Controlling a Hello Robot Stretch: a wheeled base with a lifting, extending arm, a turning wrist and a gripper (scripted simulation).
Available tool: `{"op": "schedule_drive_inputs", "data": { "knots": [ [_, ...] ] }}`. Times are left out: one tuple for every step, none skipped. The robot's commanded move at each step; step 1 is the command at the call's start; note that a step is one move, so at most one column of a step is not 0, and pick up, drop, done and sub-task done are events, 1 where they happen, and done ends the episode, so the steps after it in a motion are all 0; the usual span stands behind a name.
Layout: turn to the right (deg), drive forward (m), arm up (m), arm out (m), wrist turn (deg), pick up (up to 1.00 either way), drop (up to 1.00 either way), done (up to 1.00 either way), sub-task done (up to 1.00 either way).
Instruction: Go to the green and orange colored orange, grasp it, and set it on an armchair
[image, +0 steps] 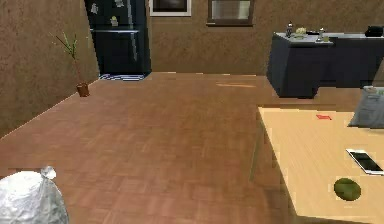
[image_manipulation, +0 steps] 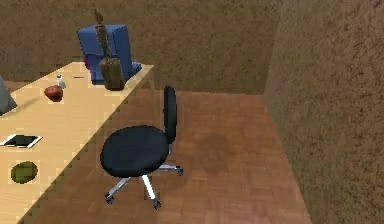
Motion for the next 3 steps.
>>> {"op": "schedule_drive_inputs", "data": {
  "knots": [
    [-42.0,0.00,0.00,0.00,0.0,0.00,0.00,0.00,0.00],
    [45.0,0.00,0.00,0.00,0.0,0.00,0.00,0.00,0.00],
    [45.0,0.00,0.00,0.00,0.0,0.00,0.00,0.00,0.00]
  ]
}}
